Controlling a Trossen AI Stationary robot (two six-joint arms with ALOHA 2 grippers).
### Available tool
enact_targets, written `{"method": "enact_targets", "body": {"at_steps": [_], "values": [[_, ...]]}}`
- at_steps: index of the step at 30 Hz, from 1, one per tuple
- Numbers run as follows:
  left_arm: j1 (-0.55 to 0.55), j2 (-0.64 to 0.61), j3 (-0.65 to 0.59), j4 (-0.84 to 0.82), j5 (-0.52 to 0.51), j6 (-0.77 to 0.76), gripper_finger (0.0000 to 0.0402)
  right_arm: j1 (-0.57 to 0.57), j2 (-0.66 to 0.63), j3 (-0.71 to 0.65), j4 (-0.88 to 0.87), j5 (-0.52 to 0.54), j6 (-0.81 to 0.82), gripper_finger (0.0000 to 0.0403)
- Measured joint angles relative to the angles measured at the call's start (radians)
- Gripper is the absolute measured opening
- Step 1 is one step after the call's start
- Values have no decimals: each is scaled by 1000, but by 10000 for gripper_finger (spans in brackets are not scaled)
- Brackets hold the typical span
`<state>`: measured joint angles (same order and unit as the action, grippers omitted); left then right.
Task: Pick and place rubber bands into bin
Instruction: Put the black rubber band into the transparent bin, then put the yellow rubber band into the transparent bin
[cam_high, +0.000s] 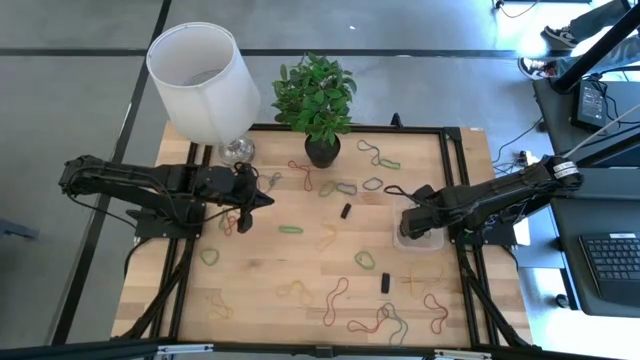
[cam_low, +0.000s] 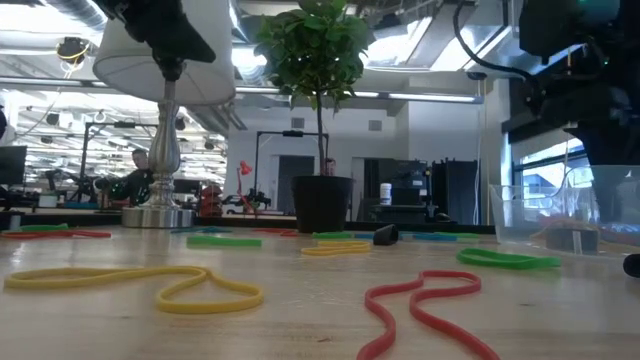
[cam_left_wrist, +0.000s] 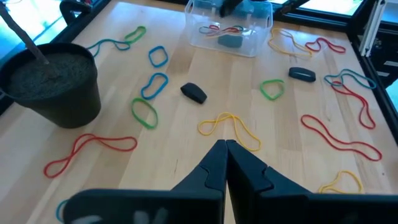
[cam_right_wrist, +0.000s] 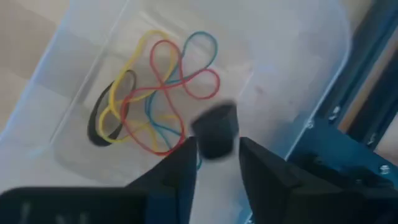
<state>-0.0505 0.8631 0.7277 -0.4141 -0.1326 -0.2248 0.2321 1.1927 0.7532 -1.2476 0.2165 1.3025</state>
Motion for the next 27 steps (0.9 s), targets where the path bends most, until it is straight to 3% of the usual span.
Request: {"method": "enact_targets", "body": {"at_steps": [6, 16, 21, 27], "values": [[0, 0, 0, 0, 0, 1, 2, 0, 0, 0, 3, 1, -3, 156], [-5, 4, 6, -1, -10, 0, 3, 27, -31, 0, 73, 4, -78, 161], [-91, 62, 43, -18, -52, -16, 2, 98, -107, 0, 149, 77, -130, 161], [-226, 223, 153, -121, -115, -27, 2, 174, -223, 0, 154, 182, -130, 161]]}}
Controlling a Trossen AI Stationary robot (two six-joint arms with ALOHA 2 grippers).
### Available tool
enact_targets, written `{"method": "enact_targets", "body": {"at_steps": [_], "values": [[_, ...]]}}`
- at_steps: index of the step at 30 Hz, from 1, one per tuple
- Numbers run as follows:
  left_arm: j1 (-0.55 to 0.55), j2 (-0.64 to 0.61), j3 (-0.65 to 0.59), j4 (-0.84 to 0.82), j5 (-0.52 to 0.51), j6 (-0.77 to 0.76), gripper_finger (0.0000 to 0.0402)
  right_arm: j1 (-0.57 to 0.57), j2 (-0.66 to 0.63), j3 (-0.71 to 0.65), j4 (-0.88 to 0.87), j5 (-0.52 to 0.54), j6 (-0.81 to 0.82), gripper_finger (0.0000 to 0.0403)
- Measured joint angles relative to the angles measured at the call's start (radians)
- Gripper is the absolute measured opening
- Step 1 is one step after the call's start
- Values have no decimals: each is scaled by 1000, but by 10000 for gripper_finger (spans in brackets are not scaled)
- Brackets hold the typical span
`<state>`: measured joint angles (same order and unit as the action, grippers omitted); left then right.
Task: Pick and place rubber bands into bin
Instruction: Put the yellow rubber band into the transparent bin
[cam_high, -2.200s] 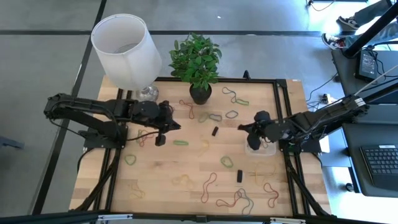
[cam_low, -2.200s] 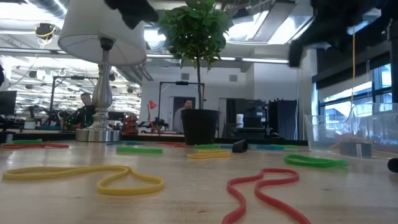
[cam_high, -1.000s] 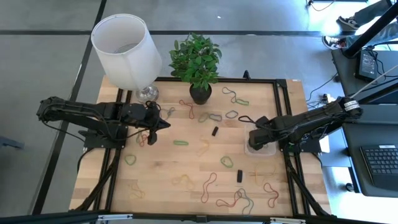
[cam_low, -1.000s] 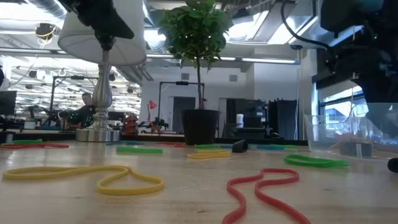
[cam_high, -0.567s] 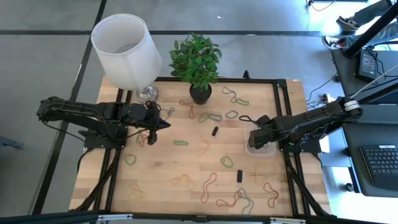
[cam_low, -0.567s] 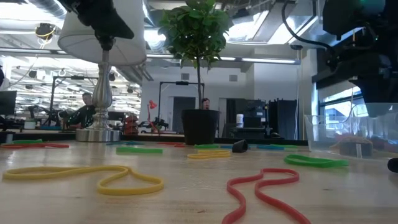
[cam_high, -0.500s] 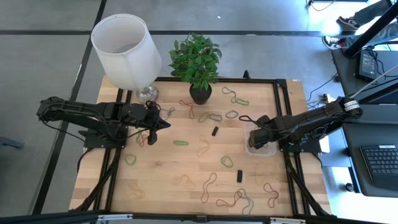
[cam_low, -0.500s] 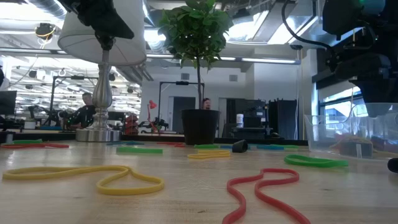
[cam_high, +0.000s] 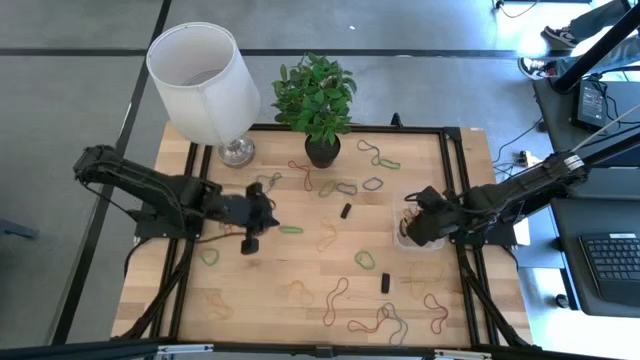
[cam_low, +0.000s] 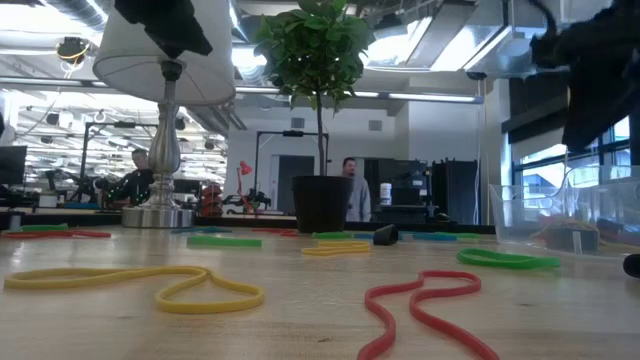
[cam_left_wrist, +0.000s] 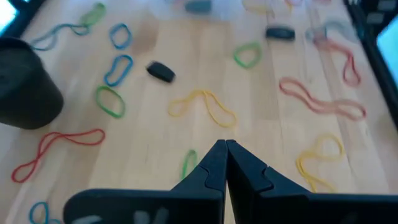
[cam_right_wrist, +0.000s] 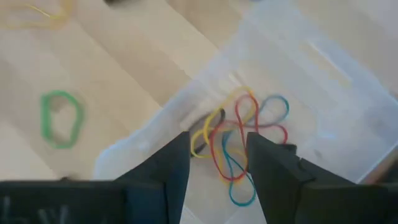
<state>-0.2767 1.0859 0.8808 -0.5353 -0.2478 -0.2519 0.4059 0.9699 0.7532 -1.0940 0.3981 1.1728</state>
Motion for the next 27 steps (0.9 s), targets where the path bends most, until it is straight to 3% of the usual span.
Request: {"method": "enact_targets", "body": {"at_steps": [4, 11, 15, 27], "values": [[-57, 129, 93, -70, -51, 4, 4, 25, -59, 0, 1, 16, -4, 161], [-87, 335, 266, -150, 36, 26, 27, 32, -103, 0, -1, 18, -31, 161], [-107, 438, 338, -203, 39, -39, 58, 32, -102, 0, -2, 28, -84, 161], [-195, 718, 352, -145, 40, -287, 146, 32, -102, 0, -1, 30, -178, 161]]}}
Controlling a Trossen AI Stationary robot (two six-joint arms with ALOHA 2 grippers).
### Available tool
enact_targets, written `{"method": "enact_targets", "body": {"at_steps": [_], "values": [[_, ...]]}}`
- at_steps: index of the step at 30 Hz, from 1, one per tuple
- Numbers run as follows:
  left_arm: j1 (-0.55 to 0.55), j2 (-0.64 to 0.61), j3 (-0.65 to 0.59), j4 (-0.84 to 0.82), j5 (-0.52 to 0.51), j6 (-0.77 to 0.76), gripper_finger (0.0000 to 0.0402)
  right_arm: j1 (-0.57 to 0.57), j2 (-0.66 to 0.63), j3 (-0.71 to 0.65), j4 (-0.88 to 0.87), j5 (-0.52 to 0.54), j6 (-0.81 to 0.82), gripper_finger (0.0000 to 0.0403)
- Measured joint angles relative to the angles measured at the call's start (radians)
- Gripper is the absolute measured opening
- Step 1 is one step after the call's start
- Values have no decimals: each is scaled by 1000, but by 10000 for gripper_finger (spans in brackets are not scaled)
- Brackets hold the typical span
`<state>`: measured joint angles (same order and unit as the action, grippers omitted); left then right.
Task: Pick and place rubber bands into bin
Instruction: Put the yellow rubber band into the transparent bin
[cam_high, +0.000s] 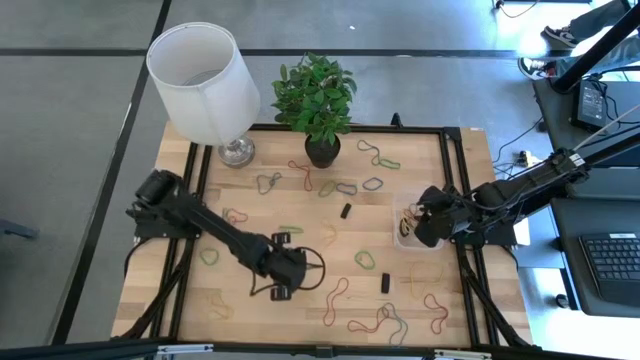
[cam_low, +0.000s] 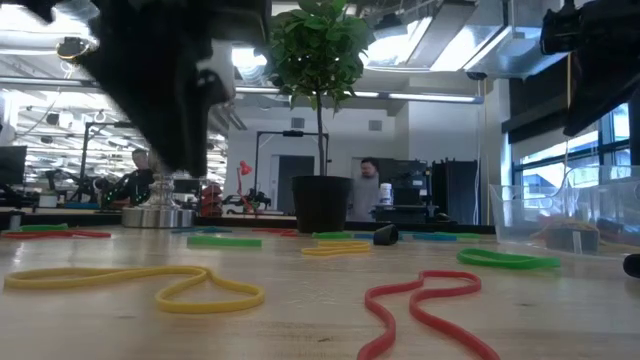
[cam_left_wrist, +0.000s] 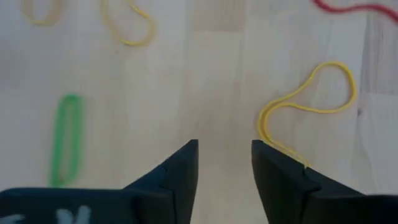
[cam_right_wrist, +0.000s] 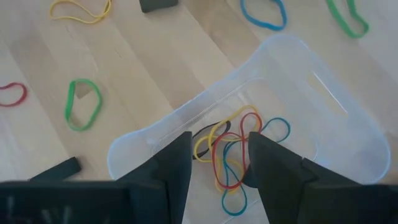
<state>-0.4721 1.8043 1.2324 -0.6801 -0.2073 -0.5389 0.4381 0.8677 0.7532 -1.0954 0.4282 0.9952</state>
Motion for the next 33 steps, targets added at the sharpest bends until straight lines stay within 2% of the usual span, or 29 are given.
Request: {"method": "enact_targets", "body": {"at_steps": [10, 17, 20, 25, 29, 33], "values": [[-36, 135, 0, 148, 60, -156, 150, 0, 0, 0, 3, -1, -13, 161], [-67, 203, 8, 126, 15, -199, 144, 0, 0, 0, 7, -2, -29, 161], [-79, 211, 8, 117, 1, -199, 117, 0, 0, 0, 14, -2, -32, 161], [-84, 210, 6, 94, -27, -227, 17, 0, 0, 0, 25, -1, -35, 161], [-79, 208, 24, 68, -26, -228, 4, 0, 0, 0, 25, 0, -36, 161], [-67, 191, 92, -50, -19, -165, 3, 0, 0, 0, 30, 0, -36, 161]]}}
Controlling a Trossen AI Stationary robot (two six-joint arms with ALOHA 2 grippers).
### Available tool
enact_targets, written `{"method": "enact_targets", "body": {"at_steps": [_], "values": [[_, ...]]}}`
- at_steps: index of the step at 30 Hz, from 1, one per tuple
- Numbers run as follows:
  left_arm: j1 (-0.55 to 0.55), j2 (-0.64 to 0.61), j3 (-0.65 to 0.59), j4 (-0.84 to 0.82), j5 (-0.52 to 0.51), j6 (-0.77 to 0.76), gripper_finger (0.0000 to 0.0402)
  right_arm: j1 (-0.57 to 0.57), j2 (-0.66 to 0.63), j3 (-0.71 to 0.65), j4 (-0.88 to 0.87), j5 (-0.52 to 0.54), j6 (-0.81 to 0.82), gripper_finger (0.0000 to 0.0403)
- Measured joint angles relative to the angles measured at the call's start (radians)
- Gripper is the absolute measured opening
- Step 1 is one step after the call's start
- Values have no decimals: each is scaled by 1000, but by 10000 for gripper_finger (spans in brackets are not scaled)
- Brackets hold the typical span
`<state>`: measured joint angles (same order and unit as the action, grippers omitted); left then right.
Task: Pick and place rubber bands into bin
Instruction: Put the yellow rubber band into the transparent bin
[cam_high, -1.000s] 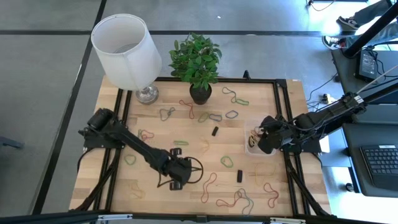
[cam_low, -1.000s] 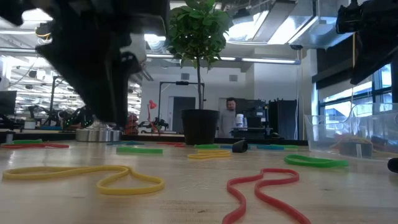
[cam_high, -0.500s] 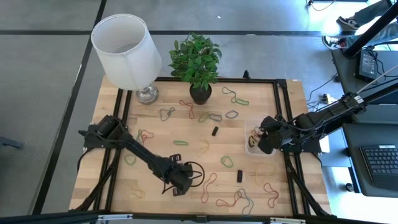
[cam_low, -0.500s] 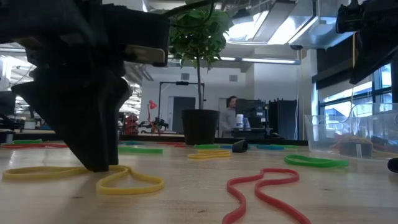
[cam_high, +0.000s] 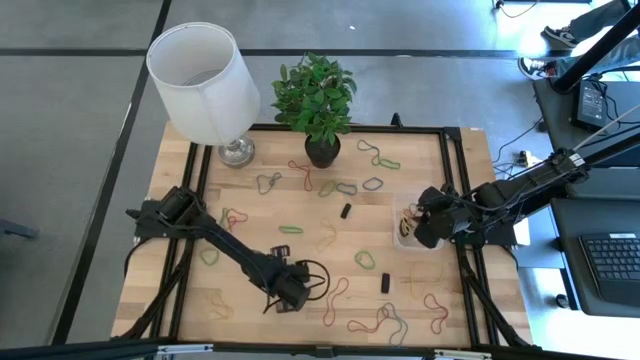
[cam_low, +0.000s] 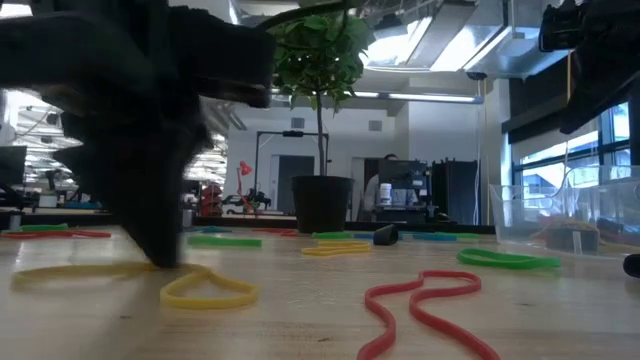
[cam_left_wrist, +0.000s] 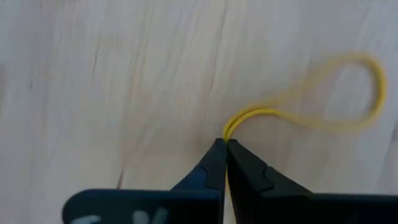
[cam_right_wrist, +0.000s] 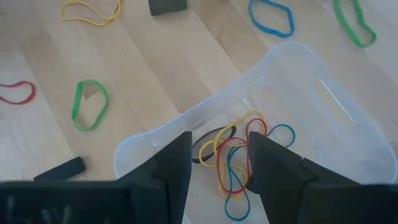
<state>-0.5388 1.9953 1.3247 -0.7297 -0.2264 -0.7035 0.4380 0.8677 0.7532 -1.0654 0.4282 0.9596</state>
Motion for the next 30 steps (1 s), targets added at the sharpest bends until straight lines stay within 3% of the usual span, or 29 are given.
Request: {"method": "enact_targets", "body": {"at_steps": [4, 7, 14, 19, 23, 30], "values": [[40, -59, 86, -120, -27, 78, 2, 0, 1, 0, 50, 32, 0, 161], [84, -88, 128, -201, -54, 150, 2, 0, 5, -8, 200, 95, -50, 161], [186, -142, 213, -218, -108, 324, 2, 0, 74, -59, 763, 103, -449, 161], [252, -146, 289, -220, -115, 444, 2, -18, 169, -61, 972, 104, -657, 161], [296, -146, 341, -217, -119, 535, 2, -38, 259, -61, 1080, 95, -685, 161], [352, -148, 384, -214, -122, 648, 2, -87, 411, -61, 1302, -32, -685, 161]]}}
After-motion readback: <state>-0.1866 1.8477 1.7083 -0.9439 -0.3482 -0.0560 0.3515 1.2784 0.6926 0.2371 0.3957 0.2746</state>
